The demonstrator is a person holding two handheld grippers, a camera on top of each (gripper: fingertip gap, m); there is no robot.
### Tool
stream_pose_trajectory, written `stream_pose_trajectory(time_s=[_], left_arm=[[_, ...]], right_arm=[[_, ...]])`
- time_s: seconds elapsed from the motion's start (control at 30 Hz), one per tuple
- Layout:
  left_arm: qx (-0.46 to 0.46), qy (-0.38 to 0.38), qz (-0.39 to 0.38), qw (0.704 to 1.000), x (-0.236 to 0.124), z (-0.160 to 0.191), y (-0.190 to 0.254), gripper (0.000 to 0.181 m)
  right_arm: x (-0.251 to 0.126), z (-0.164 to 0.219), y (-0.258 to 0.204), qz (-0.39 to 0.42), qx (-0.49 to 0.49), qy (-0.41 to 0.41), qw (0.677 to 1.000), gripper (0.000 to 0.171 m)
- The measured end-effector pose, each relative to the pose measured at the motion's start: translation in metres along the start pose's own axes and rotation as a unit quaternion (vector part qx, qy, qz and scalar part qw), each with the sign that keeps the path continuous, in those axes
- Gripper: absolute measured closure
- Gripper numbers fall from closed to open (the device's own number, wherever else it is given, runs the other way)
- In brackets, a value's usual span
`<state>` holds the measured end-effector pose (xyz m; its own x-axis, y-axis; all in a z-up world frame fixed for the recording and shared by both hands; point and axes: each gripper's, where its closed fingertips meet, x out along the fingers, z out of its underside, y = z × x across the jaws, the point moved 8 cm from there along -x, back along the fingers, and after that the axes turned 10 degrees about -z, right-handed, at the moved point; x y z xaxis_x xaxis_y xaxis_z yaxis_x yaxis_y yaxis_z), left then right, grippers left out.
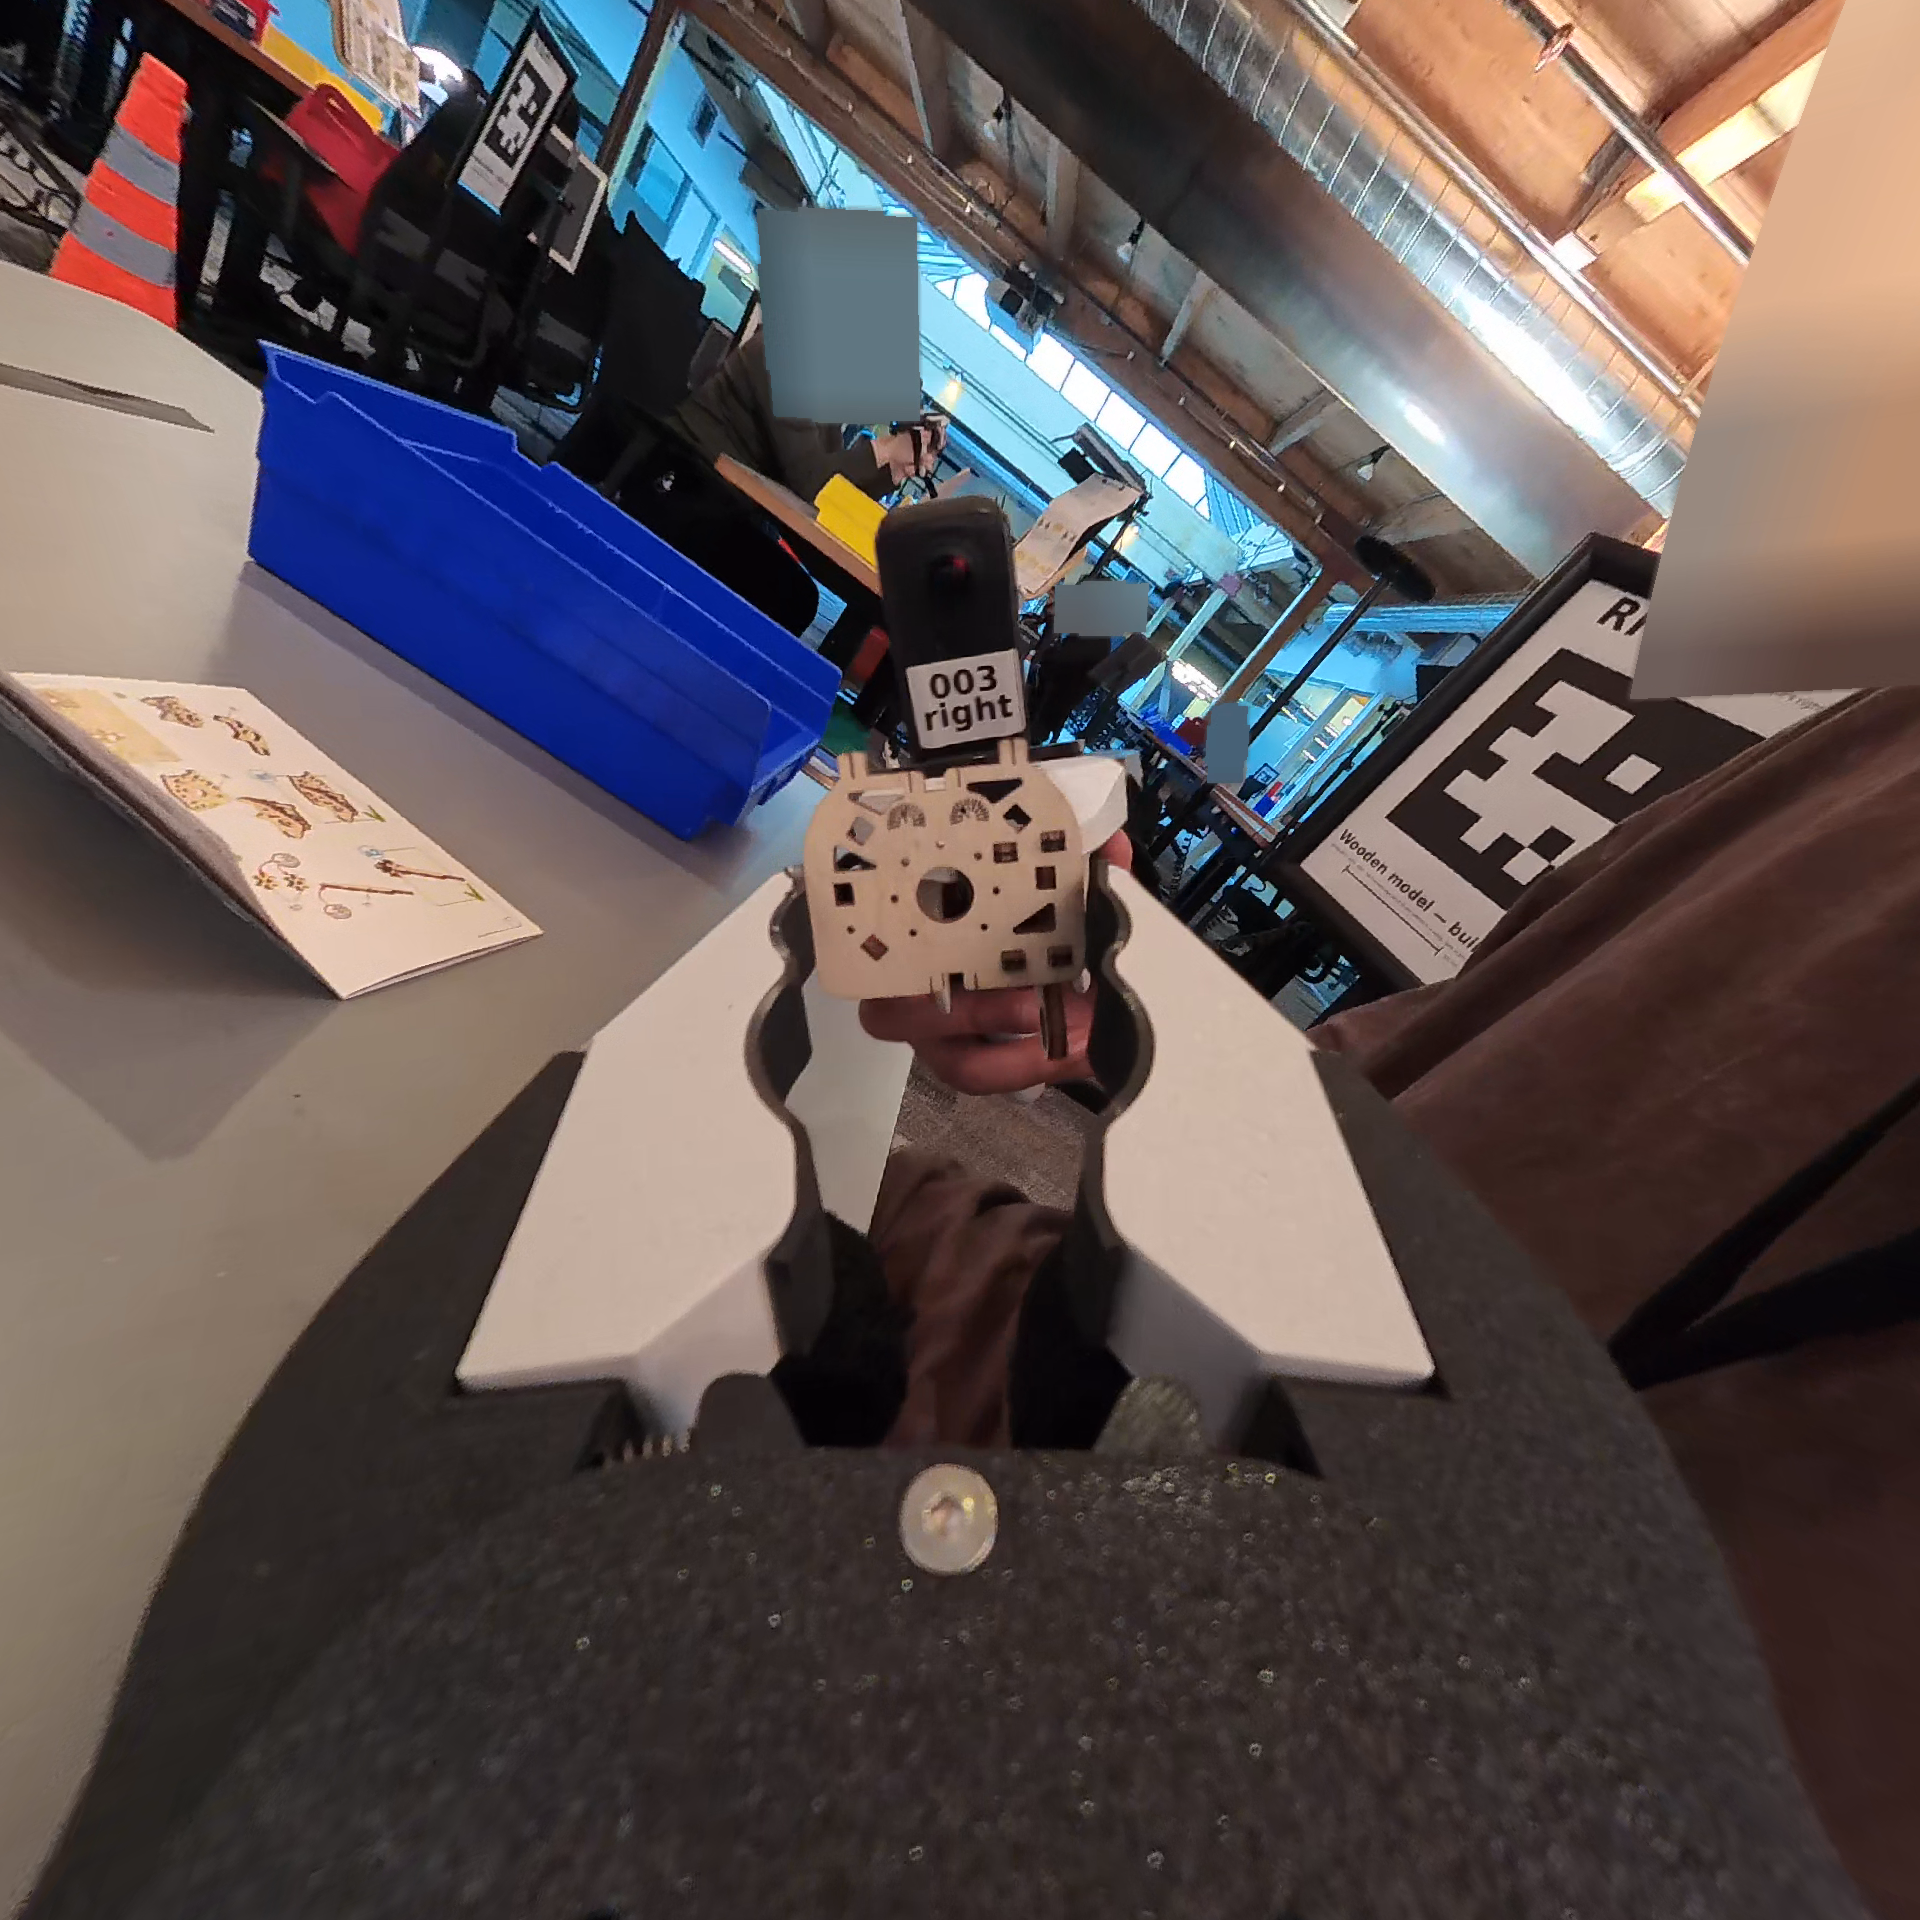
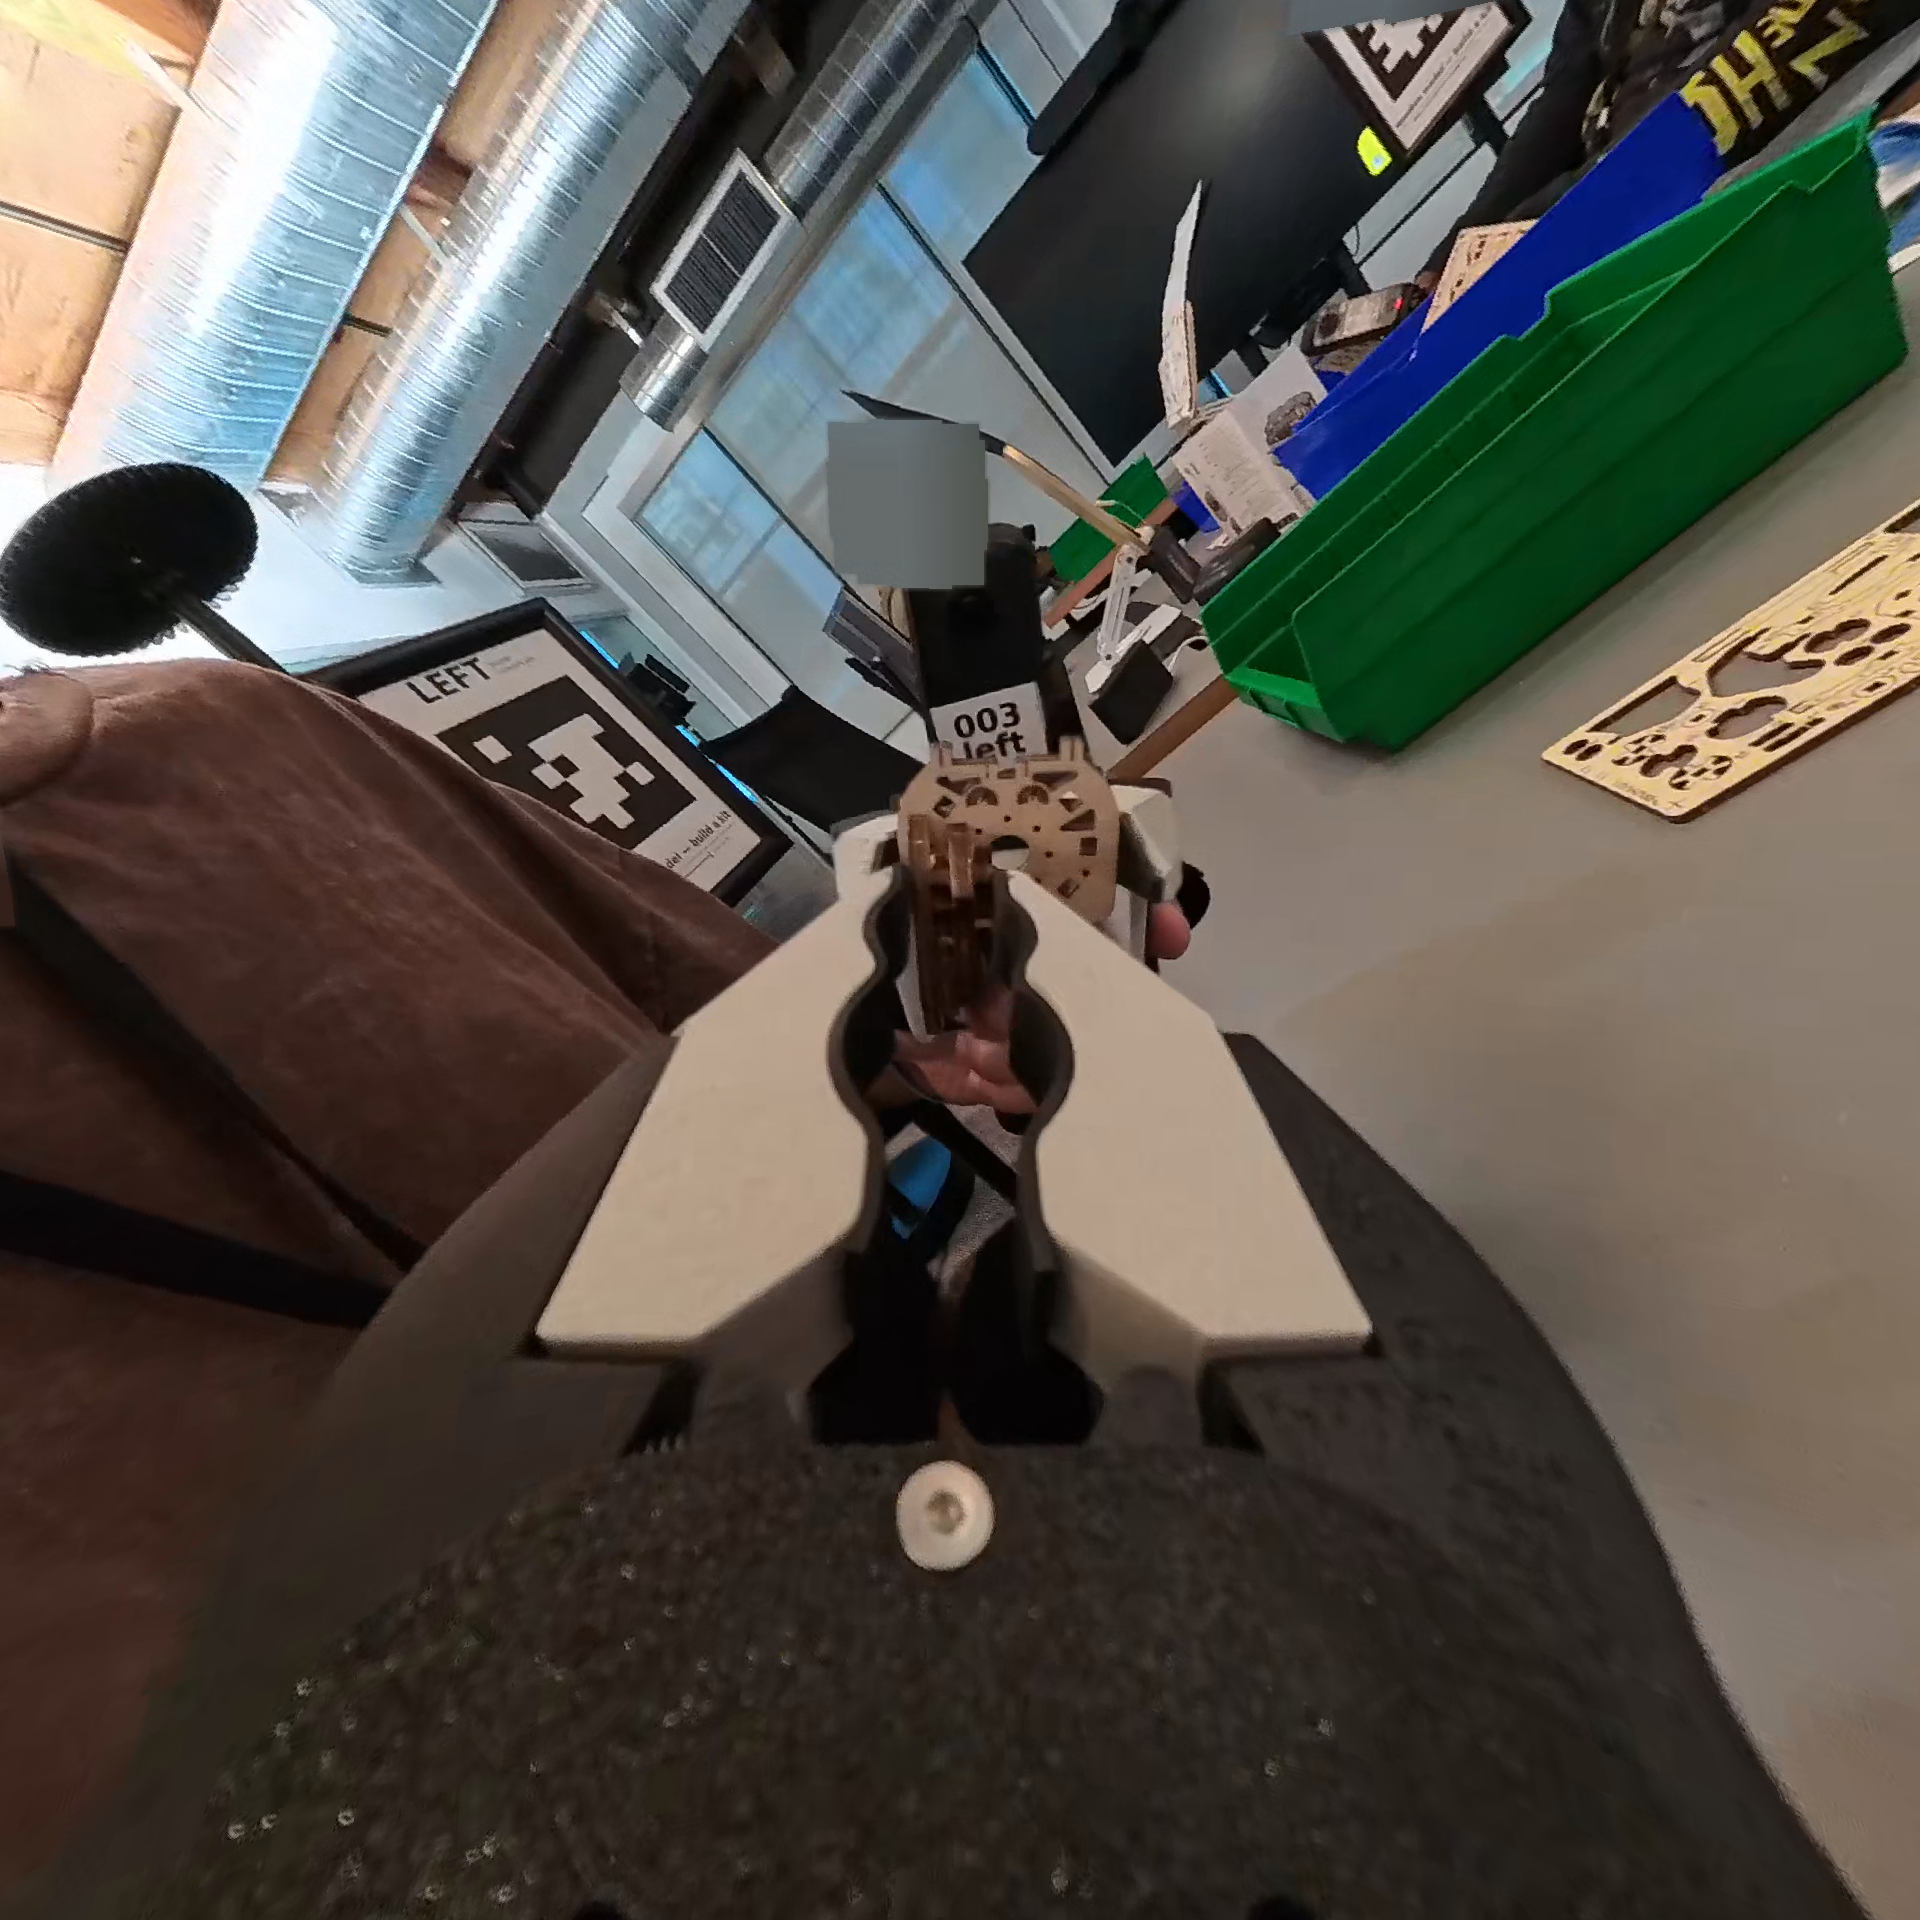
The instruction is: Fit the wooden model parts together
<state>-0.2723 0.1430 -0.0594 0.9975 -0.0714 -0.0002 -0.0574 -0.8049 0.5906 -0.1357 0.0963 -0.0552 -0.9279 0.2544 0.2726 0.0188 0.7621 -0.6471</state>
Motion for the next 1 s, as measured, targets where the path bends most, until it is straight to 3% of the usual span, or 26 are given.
stream_pose_trajectory(time_s=[0.2, 0.43, 1.0], left_arm=[[-0.001, 0.0, 0.002, 1.0, 0.001, 0.001, 0.001, 0.131], [0.002, 0.006, 0.001, 1.0, 0.001, -0.001, 0.002, 0.131], [0.09, 0.0, -0.026, 0.996, 0.003, -0.001, 0.013, 0.131]], right_arm=[[-0.001, -0.001, -0.004, 0.012, -0.034, -0.018, 0.999, 0.157], [0.0, -0.001, -0.003, -0.002, -0.009, 0.002, 1.0, 0.157], [-0.007, 0.005, -0.005, -0.039, -0.066, -0.001, 0.997, 0.158]])
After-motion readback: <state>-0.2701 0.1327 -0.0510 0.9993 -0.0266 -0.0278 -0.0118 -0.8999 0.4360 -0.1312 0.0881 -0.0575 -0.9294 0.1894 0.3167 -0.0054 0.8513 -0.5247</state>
